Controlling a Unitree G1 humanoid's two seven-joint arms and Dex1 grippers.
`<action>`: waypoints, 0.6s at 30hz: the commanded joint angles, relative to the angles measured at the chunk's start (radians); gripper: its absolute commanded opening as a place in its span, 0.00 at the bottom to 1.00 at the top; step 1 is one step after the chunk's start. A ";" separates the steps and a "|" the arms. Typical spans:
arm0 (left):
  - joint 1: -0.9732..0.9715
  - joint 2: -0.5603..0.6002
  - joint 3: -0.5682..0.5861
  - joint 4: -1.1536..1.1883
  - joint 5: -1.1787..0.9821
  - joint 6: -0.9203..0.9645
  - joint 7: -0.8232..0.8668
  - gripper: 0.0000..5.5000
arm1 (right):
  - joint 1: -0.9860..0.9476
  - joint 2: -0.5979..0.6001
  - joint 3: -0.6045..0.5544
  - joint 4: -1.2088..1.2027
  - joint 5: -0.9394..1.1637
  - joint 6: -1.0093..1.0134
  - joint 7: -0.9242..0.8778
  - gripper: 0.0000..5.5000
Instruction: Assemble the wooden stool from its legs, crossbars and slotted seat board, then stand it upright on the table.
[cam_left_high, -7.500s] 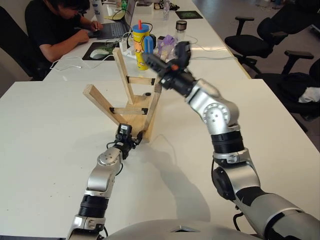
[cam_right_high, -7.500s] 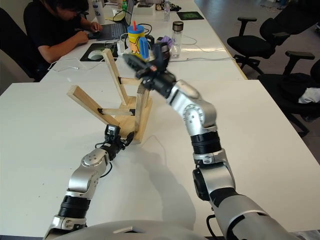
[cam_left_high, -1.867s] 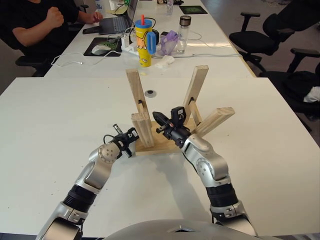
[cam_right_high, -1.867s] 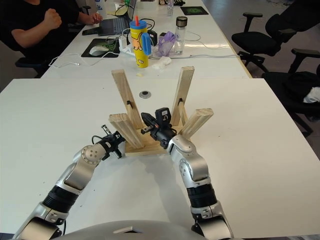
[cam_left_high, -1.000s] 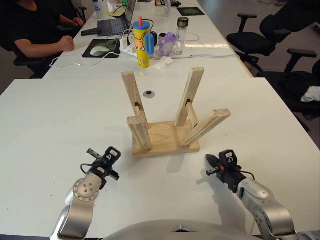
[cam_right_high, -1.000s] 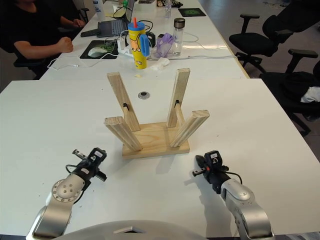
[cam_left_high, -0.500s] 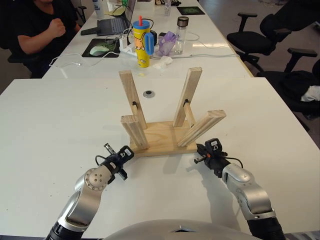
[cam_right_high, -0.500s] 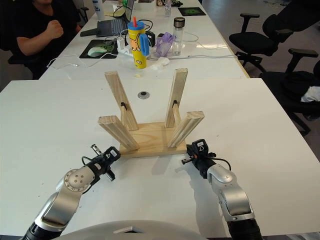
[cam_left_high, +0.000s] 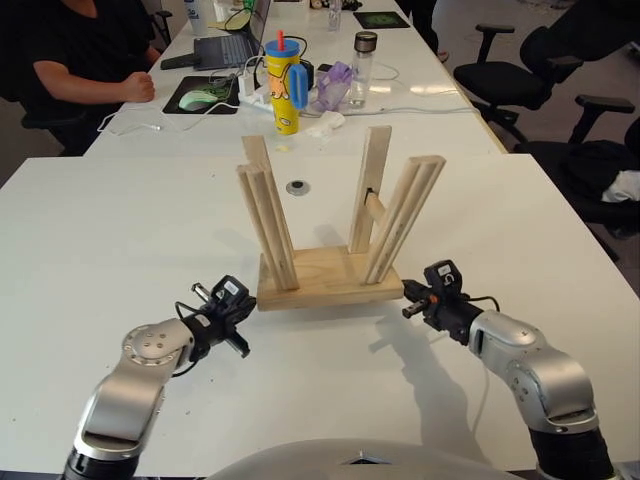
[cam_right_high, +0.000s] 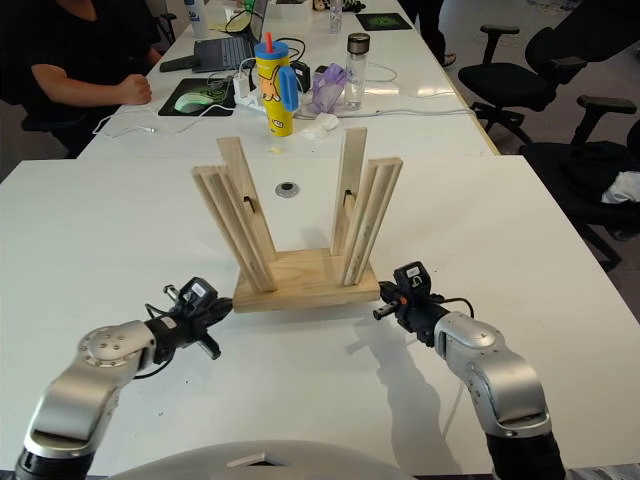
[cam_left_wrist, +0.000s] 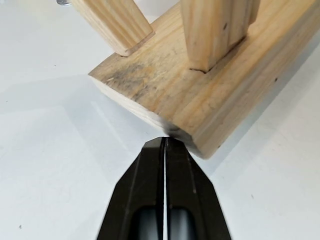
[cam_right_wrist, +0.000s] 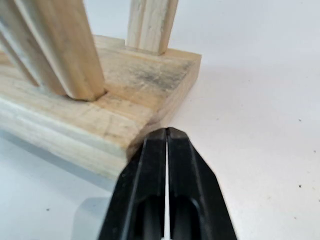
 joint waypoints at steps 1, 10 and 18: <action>-0.091 0.080 0.004 -0.155 -0.269 0.033 -0.233 0.00 | -0.113 0.008 0.048 -0.214 0.345 0.107 0.212 0.00; -0.203 0.159 0.223 -0.055 -0.403 0.091 -0.298 0.00 | -0.218 -0.037 -0.102 -0.181 0.602 0.232 0.204 0.00; -0.069 0.317 0.115 0.009 -0.260 -0.070 -0.325 0.00 | -0.166 -0.148 -0.027 -0.092 0.403 0.136 0.231 0.00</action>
